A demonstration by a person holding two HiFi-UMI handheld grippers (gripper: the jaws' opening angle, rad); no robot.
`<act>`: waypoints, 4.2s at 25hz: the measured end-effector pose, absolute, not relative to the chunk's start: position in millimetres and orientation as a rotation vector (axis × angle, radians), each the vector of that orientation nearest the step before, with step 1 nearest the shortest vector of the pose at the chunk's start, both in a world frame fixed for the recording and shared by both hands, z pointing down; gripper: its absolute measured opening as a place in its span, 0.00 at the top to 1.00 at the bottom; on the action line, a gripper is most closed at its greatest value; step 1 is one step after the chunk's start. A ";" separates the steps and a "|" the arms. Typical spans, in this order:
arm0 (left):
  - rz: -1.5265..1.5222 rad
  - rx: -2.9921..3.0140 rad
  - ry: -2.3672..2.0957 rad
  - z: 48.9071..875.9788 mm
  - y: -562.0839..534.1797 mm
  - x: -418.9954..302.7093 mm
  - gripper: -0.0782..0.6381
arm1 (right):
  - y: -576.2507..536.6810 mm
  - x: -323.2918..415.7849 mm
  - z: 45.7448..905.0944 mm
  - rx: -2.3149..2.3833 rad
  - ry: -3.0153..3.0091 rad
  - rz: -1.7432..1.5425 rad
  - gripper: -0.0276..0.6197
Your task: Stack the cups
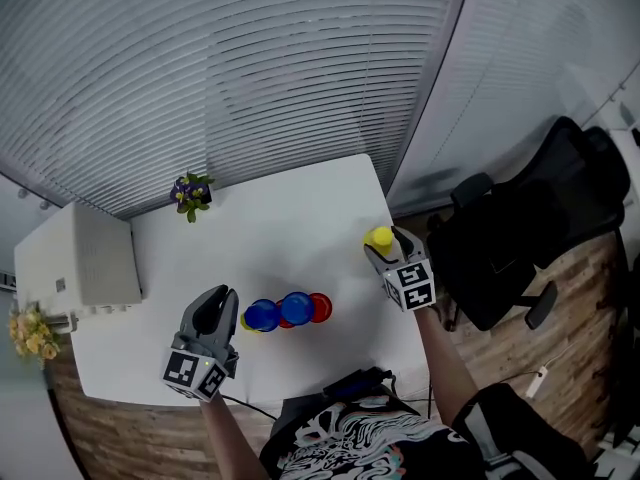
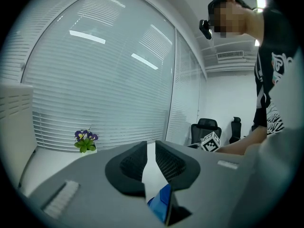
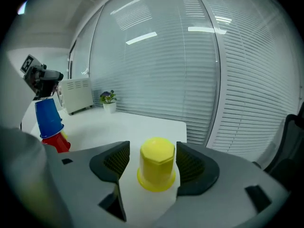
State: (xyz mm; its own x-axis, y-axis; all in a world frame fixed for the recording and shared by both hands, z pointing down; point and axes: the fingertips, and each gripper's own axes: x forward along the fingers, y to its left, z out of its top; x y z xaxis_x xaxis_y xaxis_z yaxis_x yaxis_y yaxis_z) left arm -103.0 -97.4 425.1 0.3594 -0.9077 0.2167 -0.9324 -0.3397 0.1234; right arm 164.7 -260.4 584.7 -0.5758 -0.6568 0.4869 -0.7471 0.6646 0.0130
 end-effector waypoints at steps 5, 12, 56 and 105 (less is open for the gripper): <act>0.156 2.378 -1.649 429.6 -95.2 -106.2 0.81 | -260.9 165.5 596.0 1.123 -2.382 0.303 0.52; 0.170 2.396 -1.608 437.7 -93.8 -99.5 0.81 | -261.3 176.3 589.8 1.192 -2.357 0.321 0.60; 0.081 2.472 -1.442 452.1 -81.6 -101.0 0.81 | -125.5 21.2 397.4 0.991 -2.789 0.345 0.60; 0.077 2.414 -1.393 479.8 -79.0 -111.1 0.81 | -72.5 -45.8 440.2 0.586 -2.554 0.158 0.59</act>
State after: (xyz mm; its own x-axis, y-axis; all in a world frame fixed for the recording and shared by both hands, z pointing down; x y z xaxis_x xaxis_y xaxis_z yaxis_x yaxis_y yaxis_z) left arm -111.1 -79.0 479.8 0.5148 -0.8288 0.2194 -0.8479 -0.4544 0.2731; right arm -45.8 -72.5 440.2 -0.7762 -0.3766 0.5057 -0.4360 0.9000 0.0011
